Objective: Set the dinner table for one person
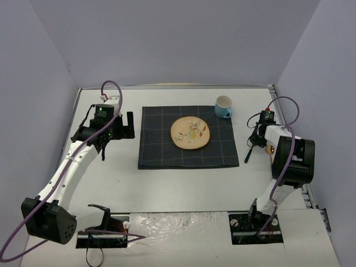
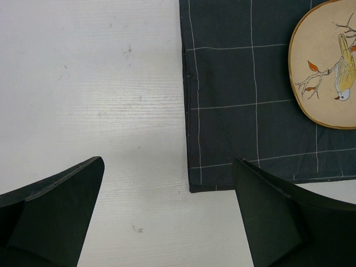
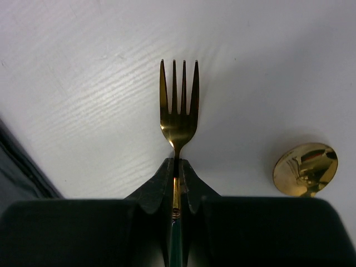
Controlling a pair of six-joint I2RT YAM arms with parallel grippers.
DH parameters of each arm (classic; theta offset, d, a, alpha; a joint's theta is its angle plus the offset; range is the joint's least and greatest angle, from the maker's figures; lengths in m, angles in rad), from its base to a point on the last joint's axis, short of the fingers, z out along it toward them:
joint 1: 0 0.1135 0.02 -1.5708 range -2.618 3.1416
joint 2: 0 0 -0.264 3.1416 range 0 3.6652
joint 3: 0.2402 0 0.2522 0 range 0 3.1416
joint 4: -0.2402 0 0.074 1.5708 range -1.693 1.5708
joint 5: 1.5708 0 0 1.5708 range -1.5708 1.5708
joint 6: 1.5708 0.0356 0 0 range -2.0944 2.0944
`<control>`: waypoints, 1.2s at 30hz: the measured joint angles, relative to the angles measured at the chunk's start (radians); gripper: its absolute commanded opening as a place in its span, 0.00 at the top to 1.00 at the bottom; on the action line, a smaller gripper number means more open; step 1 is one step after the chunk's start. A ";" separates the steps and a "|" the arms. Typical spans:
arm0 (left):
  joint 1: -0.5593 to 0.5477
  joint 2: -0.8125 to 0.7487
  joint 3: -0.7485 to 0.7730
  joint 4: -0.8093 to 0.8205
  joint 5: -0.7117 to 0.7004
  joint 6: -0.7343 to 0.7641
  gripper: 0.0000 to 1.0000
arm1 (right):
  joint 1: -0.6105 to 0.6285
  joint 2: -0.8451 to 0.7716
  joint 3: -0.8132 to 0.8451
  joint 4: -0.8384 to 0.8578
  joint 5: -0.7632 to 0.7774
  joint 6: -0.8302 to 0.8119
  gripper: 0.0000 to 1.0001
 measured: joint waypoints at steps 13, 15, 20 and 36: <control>0.000 0.004 0.000 0.000 -0.001 0.000 0.03 | 0.012 -0.016 -0.011 0.003 -0.015 -0.004 0.55; 0.000 0.007 0.000 0.000 -0.001 0.000 0.03 | 0.014 -0.047 -0.036 -0.022 -0.026 -0.004 0.56; 0.000 0.012 0.000 0.000 0.002 0.000 0.03 | 0.016 -0.105 -0.085 -0.062 -0.031 -0.003 0.58; 0.000 0.012 0.000 0.000 0.010 0.000 0.03 | 0.053 -0.092 -0.091 -0.060 0.009 -0.007 0.98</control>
